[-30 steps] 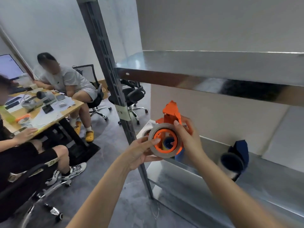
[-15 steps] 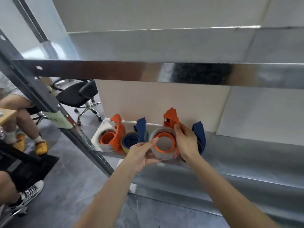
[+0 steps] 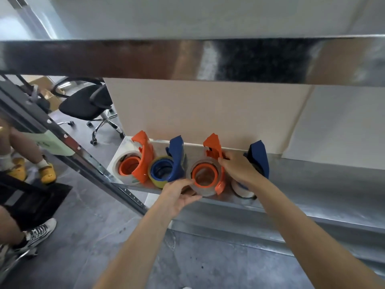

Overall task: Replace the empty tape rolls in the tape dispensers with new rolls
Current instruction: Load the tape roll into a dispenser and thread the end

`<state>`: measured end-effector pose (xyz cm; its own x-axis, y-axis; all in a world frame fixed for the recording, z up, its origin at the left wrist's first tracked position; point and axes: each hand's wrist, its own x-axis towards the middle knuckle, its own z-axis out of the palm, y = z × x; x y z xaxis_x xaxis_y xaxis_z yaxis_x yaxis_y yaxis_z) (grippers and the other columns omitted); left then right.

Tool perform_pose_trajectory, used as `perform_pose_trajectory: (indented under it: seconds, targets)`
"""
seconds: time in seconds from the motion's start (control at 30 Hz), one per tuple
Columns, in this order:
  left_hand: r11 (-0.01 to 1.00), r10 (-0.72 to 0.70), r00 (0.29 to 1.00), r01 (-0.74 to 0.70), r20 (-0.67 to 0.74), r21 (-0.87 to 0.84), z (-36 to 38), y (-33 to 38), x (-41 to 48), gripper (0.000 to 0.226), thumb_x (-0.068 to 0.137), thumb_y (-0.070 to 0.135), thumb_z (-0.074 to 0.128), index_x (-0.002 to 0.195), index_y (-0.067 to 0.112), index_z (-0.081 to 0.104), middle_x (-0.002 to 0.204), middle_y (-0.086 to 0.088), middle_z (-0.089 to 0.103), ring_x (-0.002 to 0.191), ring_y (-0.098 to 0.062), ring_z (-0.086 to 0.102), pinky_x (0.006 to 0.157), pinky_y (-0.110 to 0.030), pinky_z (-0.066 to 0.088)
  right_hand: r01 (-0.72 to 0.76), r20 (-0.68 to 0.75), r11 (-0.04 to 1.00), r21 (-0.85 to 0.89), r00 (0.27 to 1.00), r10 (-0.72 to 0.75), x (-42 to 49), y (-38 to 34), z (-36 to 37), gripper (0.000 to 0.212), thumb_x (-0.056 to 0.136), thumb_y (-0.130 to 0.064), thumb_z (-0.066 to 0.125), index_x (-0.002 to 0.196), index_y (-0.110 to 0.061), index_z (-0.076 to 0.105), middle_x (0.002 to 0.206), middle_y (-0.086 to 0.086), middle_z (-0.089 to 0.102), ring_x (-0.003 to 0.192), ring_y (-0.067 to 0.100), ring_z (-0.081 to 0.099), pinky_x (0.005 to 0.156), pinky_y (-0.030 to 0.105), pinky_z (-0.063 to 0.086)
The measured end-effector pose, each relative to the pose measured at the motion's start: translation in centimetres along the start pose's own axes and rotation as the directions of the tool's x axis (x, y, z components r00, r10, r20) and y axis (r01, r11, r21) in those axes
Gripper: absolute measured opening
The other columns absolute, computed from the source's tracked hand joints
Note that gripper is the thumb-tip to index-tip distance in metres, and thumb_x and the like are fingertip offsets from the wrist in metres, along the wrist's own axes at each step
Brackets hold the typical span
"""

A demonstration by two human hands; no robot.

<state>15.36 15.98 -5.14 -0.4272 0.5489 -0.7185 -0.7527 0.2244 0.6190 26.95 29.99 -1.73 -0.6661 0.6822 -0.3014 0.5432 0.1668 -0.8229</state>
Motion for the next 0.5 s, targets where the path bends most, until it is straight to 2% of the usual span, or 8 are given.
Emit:
perform_pose_trajectory:
  seconds: [0.1,0.17,0.27,0.37,0.43,0.5]
  targets:
    - [0.999,0.016,1.0,-0.016,-0.013,0.035,0.1,-0.3,0.0,0.027,0.084,-0.006,0.059,0.109,0.002,0.06,0.104,-0.018,0.066,0.099,-0.031,0.064,0.073,-0.048,0.058,-0.001,0.032,0.996,-0.088,0.999,0.004,0.6,0.4,-0.2,0.027,0.097,-0.016,0.038,0.092,0.0,0.059,0.073,0.01,0.055,0.065,0.015,0.044,0.058,0.026,0.032]
    - [0.998,0.016,0.999,-0.015,-0.029,0.059,0.3,-0.2,-0.1,0.03,0.084,-0.004,0.062,0.113,0.001,0.06,0.108,-0.019,0.066,0.104,-0.032,0.063,0.071,-0.046,0.059,-0.011,0.02,0.99,-0.142,1.0,0.014,0.9,0.7,-0.2,0.025,0.098,-0.014,0.038,0.082,-0.004,0.054,0.067,0.007,0.047,0.06,0.015,0.04,0.055,0.026,0.028]
    - [0.998,0.012,0.998,-0.008,-0.057,0.068,0.5,0.0,-0.3,0.033,0.082,-0.002,0.066,0.114,-0.001,0.059,0.109,-0.021,0.066,0.106,-0.034,0.062,0.075,-0.047,0.058,-0.025,0.008,0.982,-0.186,1.0,0.027,1.2,1.1,0.1,0.032,0.101,-0.018,0.038,0.073,-0.01,0.05,0.063,0.001,0.046,0.056,0.011,0.042,0.052,0.022,0.028]
    - [0.996,0.025,0.994,-0.015,-0.107,0.087,0.5,0.1,-0.2,0.036,0.081,0.0,0.068,0.115,-0.002,0.059,0.109,-0.021,0.066,0.103,-0.033,0.064,0.079,-0.046,0.056,-0.014,-0.02,0.973,-0.229,1.0,0.01,1.4,1.2,0.4,0.036,0.101,-0.02,0.041,0.066,-0.016,0.048,0.065,0.001,0.05,0.057,0.011,0.045,0.053,0.022,0.03]
    - [0.996,0.04,0.99,-0.028,-0.135,0.09,0.5,0.2,-0.2,0.038,0.079,0.001,0.07,0.116,-0.003,0.059,0.108,-0.02,0.067,0.1,-0.031,0.064,0.081,-0.046,0.056,0.013,-0.053,0.97,-0.242,0.998,-0.027,1.6,1.3,0.3,0.037,0.098,-0.02,0.047,0.061,-0.011,0.049,0.072,0.007,0.056,0.06,0.015,0.049,0.055,0.026,0.035]
    - [0.995,0.05,0.989,-0.037,-0.138,0.094,0.5,0.2,-0.4,0.038,0.079,0.001,0.07,0.115,-0.003,0.06,0.109,-0.021,0.067,0.1,-0.031,0.064,0.081,-0.045,0.055,0.023,-0.081,0.961,-0.274,0.996,-0.047,1.9,1.6,0.1,0.038,0.096,-0.023,0.05,0.063,-0.007,0.056,0.085,0.01,0.059,0.075,0.019,0.054,0.066,0.03,0.038]
